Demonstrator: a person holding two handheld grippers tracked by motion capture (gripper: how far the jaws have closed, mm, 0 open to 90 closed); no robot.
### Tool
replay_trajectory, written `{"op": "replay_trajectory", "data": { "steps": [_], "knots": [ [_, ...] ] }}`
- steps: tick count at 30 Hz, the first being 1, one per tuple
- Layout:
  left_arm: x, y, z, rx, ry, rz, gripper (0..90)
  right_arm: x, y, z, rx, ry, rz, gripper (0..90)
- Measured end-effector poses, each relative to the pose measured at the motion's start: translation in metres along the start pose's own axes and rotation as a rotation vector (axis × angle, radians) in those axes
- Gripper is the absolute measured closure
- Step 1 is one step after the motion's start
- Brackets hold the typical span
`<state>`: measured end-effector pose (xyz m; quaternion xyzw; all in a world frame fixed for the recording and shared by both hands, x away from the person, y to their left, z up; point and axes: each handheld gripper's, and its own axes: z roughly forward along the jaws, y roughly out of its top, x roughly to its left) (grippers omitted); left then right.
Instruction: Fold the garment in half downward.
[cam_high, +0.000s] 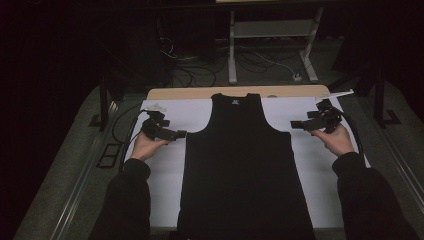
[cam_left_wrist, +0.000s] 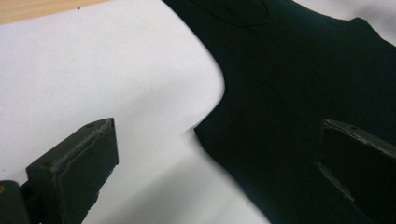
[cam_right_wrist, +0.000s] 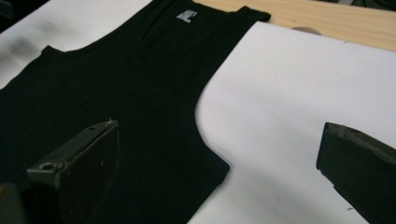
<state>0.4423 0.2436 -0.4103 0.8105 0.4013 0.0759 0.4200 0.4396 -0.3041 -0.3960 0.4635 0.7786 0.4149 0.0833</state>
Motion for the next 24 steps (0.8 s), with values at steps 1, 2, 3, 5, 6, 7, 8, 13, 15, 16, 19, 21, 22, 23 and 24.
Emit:
{"op": "replay_trajectory", "data": {
  "steps": [1,2,3,5,6,7,8,13,15,16,19,21,22,23,24],
  "knots": [
    [0.000,0.000,0.001,0.002,0.000,0.000,0.0,0.000,0.000,0.000,0.000,0.000,0.000,0.0],
    [0.001,-0.001,0.001,0.006,0.001,0.003,0.0,0.000,0.000,0.002,0.004,-0.001,-0.002,0.0],
    [0.001,-0.001,0.002,0.005,0.003,0.001,0.0,0.001,-0.001,0.004,0.010,-0.002,0.002,0.0],
    [0.002,-0.002,0.004,0.005,0.001,0.000,0.0,0.003,-0.002,0.008,0.021,-0.006,-0.007,0.0],
    [0.002,-0.002,0.005,0.007,-0.001,0.000,0.0,0.004,-0.002,0.012,0.030,-0.003,-0.013,0.0],
    [0.002,-0.003,0.006,0.009,-0.002,-0.002,0.0,0.004,-0.002,0.012,0.030,-0.003,-0.013,0.0],
    [0.002,-0.003,0.007,0.016,0.000,0.002,0.0,0.005,-0.003,0.013,0.034,-0.002,-0.013,0.0],
    [0.002,-0.004,0.010,0.025,0.001,0.004,0.0,0.006,-0.005,0.020,0.048,0.007,-0.020,0.0],
    [0.002,-0.006,0.011,0.029,-0.006,0.001,0.0,0.008,-0.007,0.025,0.058,0.014,-0.020,0.0],
    [0.002,-0.006,0.011,0.029,-0.007,0.001,0.0,0.008,-0.007,0.025,0.058,0.014,-0.020,0.0],
    [0.000,-0.009,0.016,0.040,-0.007,-0.002,0.0,0.010,-0.011,0.030,0.068,0.018,-0.024,0.0],
    [0.000,-0.011,0.019,0.051,-0.015,-0.008,0.0,0.010,-0.013,0.033,0.079,0.017,-0.020,0.0],
    [0.000,-0.012,0.021,0.057,-0.019,-0.008,0.0,0.010,-0.013,0.033,0.079,0.017,-0.020,0.0],
    [-0.001,-0.012,0.023,0.062,-0.023,-0.004,0.0,0.010,-0.014,0.034,0.084,0.017,-0.020,0.0],
    [-0.002,-0.012,0.024,0.068,-0.025,0.000,0.0,0.011,-0.014,0.036,0.091,0.015,-0.022,0.0]
  ]
}}
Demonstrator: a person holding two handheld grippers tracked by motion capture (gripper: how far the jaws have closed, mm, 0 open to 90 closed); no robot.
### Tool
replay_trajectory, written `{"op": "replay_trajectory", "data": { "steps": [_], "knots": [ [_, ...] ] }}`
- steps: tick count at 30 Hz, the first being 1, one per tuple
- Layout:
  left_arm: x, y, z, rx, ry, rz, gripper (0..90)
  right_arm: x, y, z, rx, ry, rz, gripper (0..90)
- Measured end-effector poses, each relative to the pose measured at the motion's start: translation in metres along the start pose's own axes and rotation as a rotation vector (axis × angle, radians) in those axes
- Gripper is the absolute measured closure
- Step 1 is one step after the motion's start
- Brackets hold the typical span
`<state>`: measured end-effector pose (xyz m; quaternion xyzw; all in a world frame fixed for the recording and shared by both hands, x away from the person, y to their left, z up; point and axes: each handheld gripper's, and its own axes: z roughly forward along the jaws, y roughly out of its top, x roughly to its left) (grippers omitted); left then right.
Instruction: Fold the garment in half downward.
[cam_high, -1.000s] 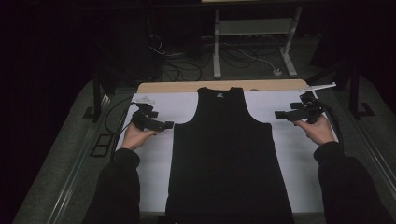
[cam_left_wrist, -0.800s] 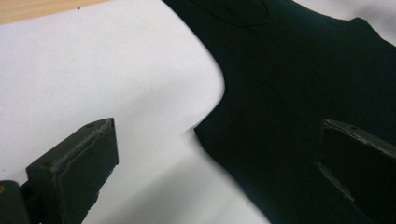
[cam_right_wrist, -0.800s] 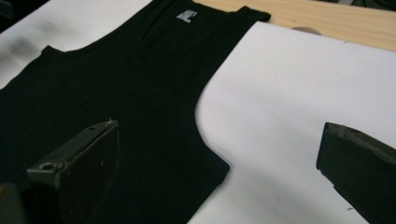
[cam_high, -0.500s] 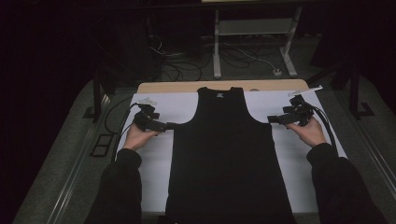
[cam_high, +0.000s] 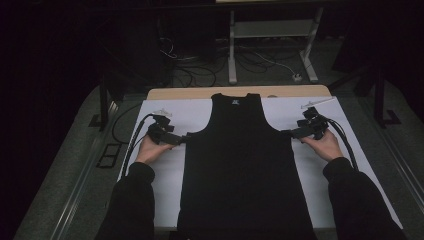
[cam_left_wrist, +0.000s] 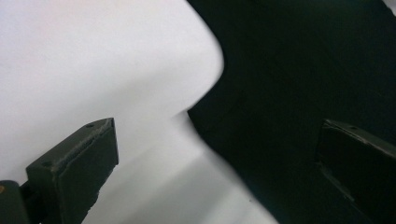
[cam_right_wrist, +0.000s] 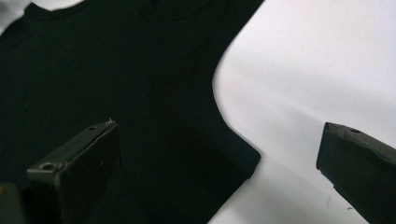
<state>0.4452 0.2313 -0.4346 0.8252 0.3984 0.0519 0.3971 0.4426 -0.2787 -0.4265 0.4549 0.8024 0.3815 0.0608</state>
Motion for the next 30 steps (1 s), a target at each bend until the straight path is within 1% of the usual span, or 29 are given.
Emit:
{"op": "replay_trajectory", "data": {
  "steps": [5,6,9,12,13,17,18,19,20,21,22,23,25,27,28,29,30],
  "knots": [
    [-0.002,-0.001,0.006,0.007,-0.006,0.000,0.0,0.002,-0.002,0.006,0.023,0.000,-0.007,0.0],
    [-0.002,-0.001,0.006,0.016,-0.005,0.001,0.0,0.002,-0.002,0.007,0.025,0.000,-0.009,0.0],
    [-0.002,-0.001,0.007,0.014,-0.011,-0.002,0.0,0.002,-0.004,0.010,0.038,0.000,-0.004,0.0],
    [-0.001,-0.001,0.008,0.025,-0.006,-0.014,0.0,0.002,-0.005,0.013,0.045,-0.001,0.000,0.0],
    [0.000,-0.001,0.008,0.034,-0.001,-0.009,0.0,0.002,-0.005,0.013,0.048,0.001,0.004,1.0],
    [0.000,-0.003,0.010,0.044,-0.001,-0.018,0.0,0.001,-0.006,0.015,0.055,-0.006,0.002,9.5],
    [0.000,-0.003,0.011,0.040,-0.001,-0.023,1.0,0.001,-0.006,0.016,0.057,-0.003,0.003,11.1],
    [0.000,-0.003,0.012,0.043,-0.002,-0.017,3.7,0.000,-0.007,0.016,0.062,-0.008,0.008,13.8],
    [0.000,-0.003,0.012,0.038,-0.004,-0.018,3.7,0.000,-0.007,0.016,0.062,-0.008,0.008,13.8],
    [0.000,-0.003,0.013,0.033,-0.007,-0.018,6.8,0.000,-0.007,0.017,0.063,-0.009,0.010,14.6],
    [0.000,-0.003,0.013,0.032,-0.009,-0.013,6.8,0.000,-0.007,0.017,0.063,-0.009,0.010,14.6],
    [-0.001,-0.002,0.013,0.023,-0.009,-0.018,8.7,0.000,-0.008,0.018,0.066,-0.010,0.008,15.6],
    [-0.001,-0.002,0.013,0.017,-0.011,-0.024,13.7,-0.001,-0.008,0.018,0.066,-0.015,0.011,20.4],
    [0.000,-0.002,0.014,0.026,-0.004,-0.038,17.0,-0.001,-0.008,0.018,0.065,-0.017,0.014,24.1],
    [0.000,-0.002,0.014,0.024,-0.008,-0.050,18.6,-0.002,-0.008,0.018,0.064,-0.024,0.019,27.0],
    [0.001,-0.002,0.013,0.021,-0.005,-0.052,19.6,-0.002,-0.008,0.018,0.062,-0.031,0.027,31.4],
    [0.002,-0.002,0.013,0.017,-0.005,-0.058,22.5,-0.003,-0.008,0.018,0.060,-0.036,0.033,35.4]
  ]
}}
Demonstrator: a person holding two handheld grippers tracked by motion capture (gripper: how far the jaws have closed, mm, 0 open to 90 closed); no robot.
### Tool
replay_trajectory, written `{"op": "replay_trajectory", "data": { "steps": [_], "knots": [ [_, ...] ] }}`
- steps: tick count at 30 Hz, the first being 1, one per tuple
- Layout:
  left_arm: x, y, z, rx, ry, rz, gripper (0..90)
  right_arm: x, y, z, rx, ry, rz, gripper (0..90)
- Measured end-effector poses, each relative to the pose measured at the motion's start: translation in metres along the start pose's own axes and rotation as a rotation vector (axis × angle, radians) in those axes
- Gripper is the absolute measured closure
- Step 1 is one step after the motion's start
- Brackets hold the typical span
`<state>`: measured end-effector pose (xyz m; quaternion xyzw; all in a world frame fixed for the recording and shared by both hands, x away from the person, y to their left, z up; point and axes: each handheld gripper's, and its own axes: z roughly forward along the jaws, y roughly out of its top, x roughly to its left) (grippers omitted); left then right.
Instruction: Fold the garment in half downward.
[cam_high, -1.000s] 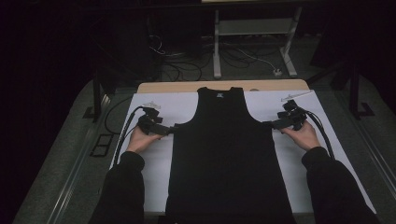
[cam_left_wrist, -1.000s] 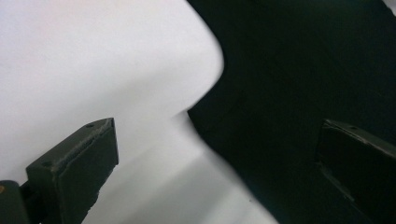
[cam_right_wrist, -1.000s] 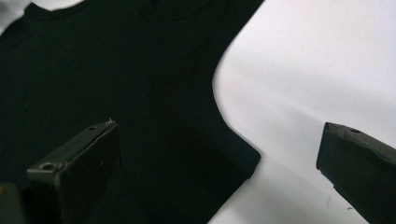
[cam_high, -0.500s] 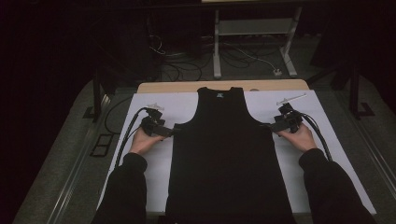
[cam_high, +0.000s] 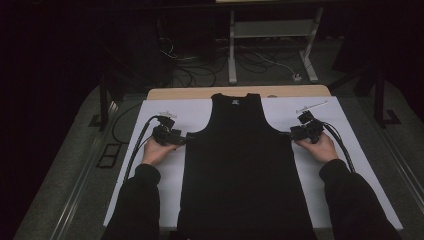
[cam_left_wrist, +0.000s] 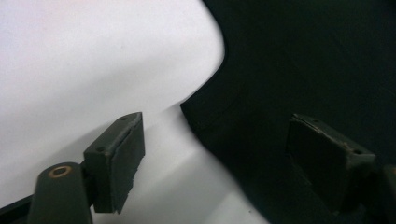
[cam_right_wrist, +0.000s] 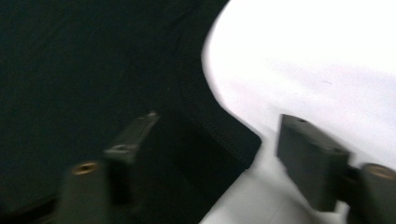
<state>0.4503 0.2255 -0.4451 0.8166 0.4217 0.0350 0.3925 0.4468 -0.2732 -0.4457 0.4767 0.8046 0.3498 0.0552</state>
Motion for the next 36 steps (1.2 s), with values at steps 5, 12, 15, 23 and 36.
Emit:
{"op": "replay_trajectory", "data": {
  "steps": [5,12,15,23,36],
  "knots": [
    [-0.001,0.001,0.000,-0.016,0.000,0.002,33.9,-0.001,0.000,0.000,-0.007,-0.033,0.013,44.9],
    [0.001,0.001,0.002,-0.019,0.009,-0.016,41.1,0.000,0.000,0.000,-0.007,-0.028,0.011,55.9],
    [0.001,0.001,0.003,-0.029,0.015,-0.024,46.3,-0.002,-0.001,-0.001,-0.012,-0.024,0.022,62.1],
    [-0.003,0.001,0.009,-0.039,0.021,-0.005,58.9,-0.004,-0.004,-0.002,-0.017,-0.027,0.031,70.9],
    [-0.009,0.001,0.013,-0.048,0.066,-0.015,83.8,-0.001,-0.005,-0.002,-0.012,-0.038,0.023,83.2]
  ]
}}
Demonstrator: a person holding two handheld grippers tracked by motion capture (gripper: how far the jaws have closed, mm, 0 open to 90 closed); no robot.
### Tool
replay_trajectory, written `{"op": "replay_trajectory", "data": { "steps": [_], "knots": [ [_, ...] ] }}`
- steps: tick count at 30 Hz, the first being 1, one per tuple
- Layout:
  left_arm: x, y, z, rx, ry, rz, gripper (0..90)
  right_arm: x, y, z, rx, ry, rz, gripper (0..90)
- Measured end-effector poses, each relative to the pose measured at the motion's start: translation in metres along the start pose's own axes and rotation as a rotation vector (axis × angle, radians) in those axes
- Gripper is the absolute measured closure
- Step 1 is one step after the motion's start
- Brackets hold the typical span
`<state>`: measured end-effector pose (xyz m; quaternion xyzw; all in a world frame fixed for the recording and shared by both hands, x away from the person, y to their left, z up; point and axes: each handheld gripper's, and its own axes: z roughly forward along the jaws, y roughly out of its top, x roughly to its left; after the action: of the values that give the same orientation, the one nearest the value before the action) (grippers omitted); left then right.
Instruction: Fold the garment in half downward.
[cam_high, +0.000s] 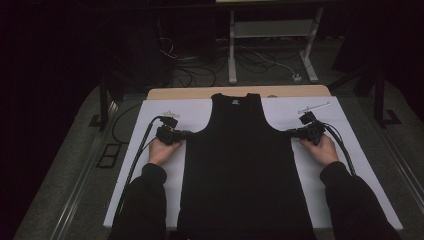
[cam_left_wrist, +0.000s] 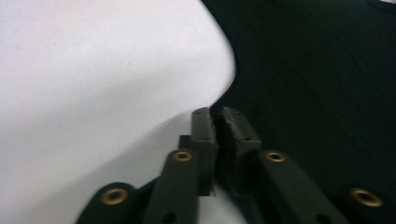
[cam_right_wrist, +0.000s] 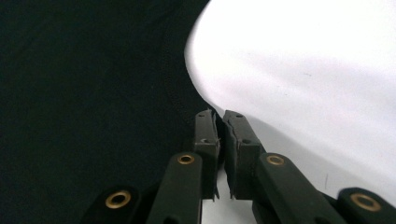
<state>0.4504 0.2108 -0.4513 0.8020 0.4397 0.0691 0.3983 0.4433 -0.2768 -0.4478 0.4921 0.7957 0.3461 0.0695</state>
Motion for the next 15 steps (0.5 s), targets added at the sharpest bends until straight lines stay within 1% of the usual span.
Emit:
{"op": "replay_trajectory", "data": {
  "steps": [2,4,6,8,9,10,11,12,13,14,15],
  "knots": [
    [-0.002,0.000,0.000,-0.005,0.004,0.002,85.0,0.000,0.000,-0.001,0.003,0.003,0.002,83.9],
    [-0.004,0.001,-0.001,0.001,0.018,0.021,85.7,0.001,0.000,-0.002,0.000,0.002,-0.003,84.3],
    [-0.006,0.001,-0.003,0.008,0.011,0.026,86.1,0.003,-0.001,-0.003,0.001,-0.002,-0.011,84.4],
    [-0.007,0.001,-0.004,0.017,0.017,0.037,86.2,0.004,-0.001,-0.005,-0.007,0.012,-0.003,84.4],
    [-0.007,0.001,-0.005,0.021,0.013,0.038,86.3,0.003,-0.001,-0.006,-0.015,0.022,0.003,84.4],
    [-0.007,0.000,-0.007,0.017,0.019,0.039,86.4,0.003,-0.001,-0.007,-0.025,0.030,0.016,84.4],
    [-0.007,-0.001,-0.009,0.000,0.020,0.037,86.5,0.003,-0.002,-0.011,-0.047,0.056,0.026,84.4],
    [-0.008,-0.002,-0.011,-0.024,0.017,0.028,86.5,0.003,-0.003,-0.012,-0.052,0.067,0.027,84.4],
    [-0.008,-0.003,-0.014,-0.042,0.018,0.023,86.5,0.003,-0.003,-0.012,-0.052,0.067,0.027,84.4],
    [-0.007,-0.004,-0.015,-0.054,0.020,0.010,86.6,0.003,-0.004,-0.016,-0.058,0.083,0.032,84.4],
    [-0.006,-0.004,-0.018,-0.058,0.018,0.001,86.6,0.003,-0.004,-0.016,-0.058,0.083,0.032,84.4]
  ]
}}
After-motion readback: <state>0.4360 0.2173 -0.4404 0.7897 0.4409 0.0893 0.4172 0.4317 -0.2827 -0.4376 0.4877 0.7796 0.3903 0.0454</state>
